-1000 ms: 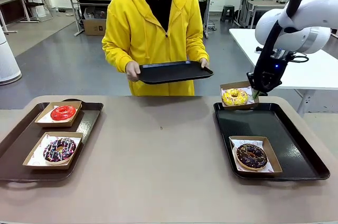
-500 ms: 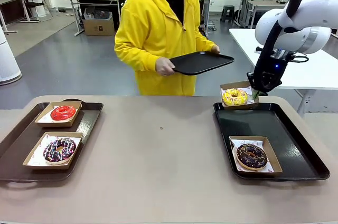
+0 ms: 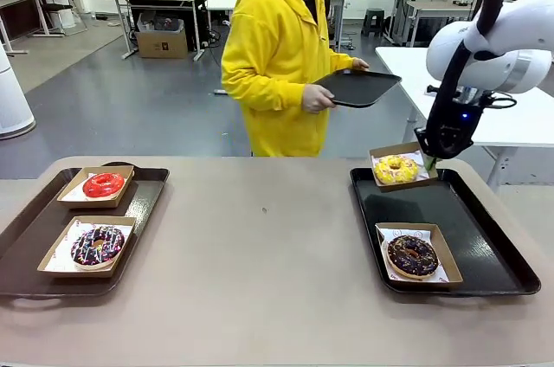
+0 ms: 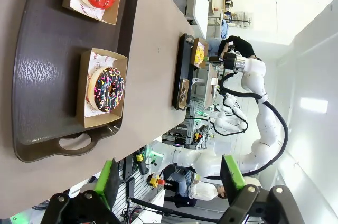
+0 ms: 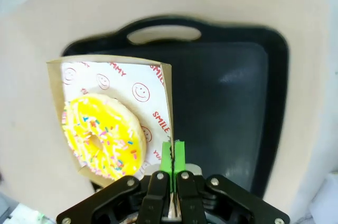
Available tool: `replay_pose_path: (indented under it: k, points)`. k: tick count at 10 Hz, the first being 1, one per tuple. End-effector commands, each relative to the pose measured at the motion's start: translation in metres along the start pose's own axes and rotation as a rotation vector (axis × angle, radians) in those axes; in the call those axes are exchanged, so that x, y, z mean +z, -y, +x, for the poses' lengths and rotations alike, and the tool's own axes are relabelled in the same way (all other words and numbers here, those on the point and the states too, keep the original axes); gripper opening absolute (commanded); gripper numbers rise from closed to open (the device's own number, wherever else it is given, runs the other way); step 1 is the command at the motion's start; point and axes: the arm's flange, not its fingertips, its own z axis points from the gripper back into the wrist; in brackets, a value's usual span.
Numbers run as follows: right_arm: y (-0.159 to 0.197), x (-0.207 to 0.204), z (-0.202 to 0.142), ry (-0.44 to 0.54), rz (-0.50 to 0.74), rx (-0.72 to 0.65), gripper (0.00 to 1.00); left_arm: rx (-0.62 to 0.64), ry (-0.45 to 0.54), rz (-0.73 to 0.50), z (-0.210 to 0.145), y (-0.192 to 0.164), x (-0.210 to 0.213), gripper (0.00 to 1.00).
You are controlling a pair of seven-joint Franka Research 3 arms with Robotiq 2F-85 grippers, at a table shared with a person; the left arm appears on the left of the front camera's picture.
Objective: Individually package the donuts and arrange them on the tray.
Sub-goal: Place the picked Paper togo box on the Handle tray.
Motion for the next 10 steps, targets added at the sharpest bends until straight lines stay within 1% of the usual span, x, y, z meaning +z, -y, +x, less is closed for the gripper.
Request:
replay_pose_path:
  k: [1,4,6,7,8,9,10]
  points:
    - [0.01,-0.005,-0.011,-0.01,-0.065,0.011,0.01,-0.006,-0.005,0.009,-0.003,0.001,0.002,1.0]
    - [0.012,-0.024,-0.009,-0.049,-0.102,0.017,0.01,-0.006,-0.005,0.009,-0.003,0.001,0.002,1.0]
    - [0.014,-0.041,-0.004,-0.092,-0.107,0.016,0.01,-0.006,-0.005,0.009,-0.003,0.001,0.002,1.0]
    - [0.014,-0.044,-0.003,-0.088,-0.104,0.028,0.01,-0.006,-0.005,0.009,-0.003,0.001,0.002,1.0]
    - [0.014,-0.043,-0.004,-0.085,-0.095,0.029,0.43,-0.006,-0.005,0.009,-0.003,0.001,0.002,1.0]
    - [0.013,-0.04,-0.006,-0.077,-0.099,0.037,0.61,-0.006,-0.005,0.009,-0.003,0.001,0.002,1.0]
    - [0.013,-0.037,-0.008,-0.071,-0.1,0.035,1.0,-0.006,-0.005,0.009,-0.003,0.001,0.002,1.0]
